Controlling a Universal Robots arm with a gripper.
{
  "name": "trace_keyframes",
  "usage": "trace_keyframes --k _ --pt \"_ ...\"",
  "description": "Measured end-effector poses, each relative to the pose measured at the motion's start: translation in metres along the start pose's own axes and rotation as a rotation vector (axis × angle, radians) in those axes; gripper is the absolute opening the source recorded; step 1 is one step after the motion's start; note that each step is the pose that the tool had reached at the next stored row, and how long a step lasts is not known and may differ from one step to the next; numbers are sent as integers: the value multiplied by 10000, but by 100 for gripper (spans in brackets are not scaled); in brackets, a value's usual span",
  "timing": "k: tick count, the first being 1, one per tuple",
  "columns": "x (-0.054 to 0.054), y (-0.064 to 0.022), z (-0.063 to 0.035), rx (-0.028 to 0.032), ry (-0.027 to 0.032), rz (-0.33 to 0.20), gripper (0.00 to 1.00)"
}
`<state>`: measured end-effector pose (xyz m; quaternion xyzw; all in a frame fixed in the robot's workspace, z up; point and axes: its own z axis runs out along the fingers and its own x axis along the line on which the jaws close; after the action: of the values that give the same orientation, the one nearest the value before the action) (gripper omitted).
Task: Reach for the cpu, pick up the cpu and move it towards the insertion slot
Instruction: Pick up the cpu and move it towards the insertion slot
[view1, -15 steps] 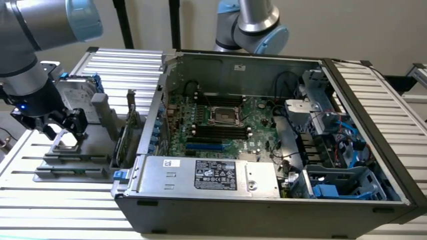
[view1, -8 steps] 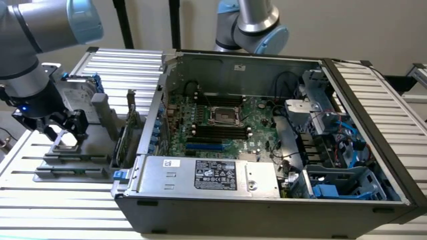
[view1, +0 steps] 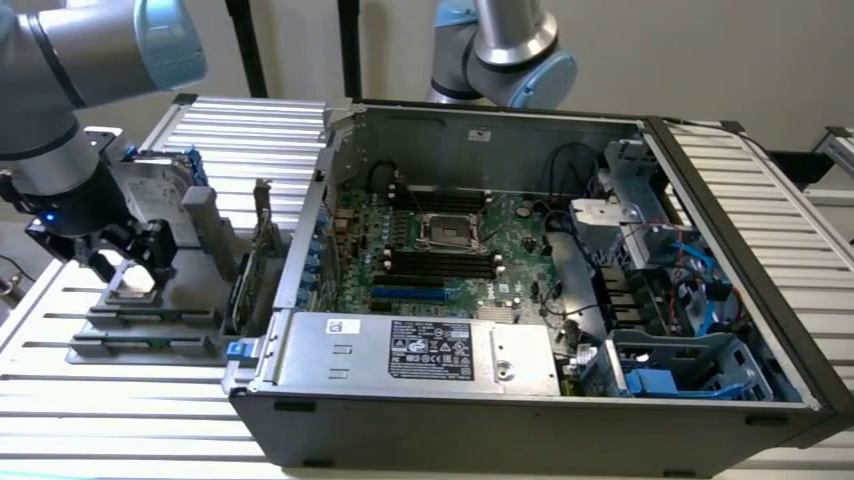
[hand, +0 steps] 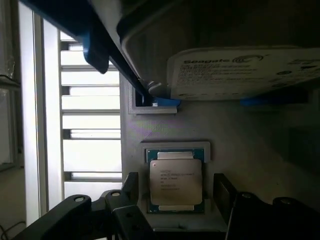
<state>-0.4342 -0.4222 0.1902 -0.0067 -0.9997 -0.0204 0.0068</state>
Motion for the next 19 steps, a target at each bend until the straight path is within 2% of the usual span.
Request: trace_keyframes --k 4,19 --pt "1 28 7 -1 -2 0 71" --pt "8 38 48 0 1 0 71"
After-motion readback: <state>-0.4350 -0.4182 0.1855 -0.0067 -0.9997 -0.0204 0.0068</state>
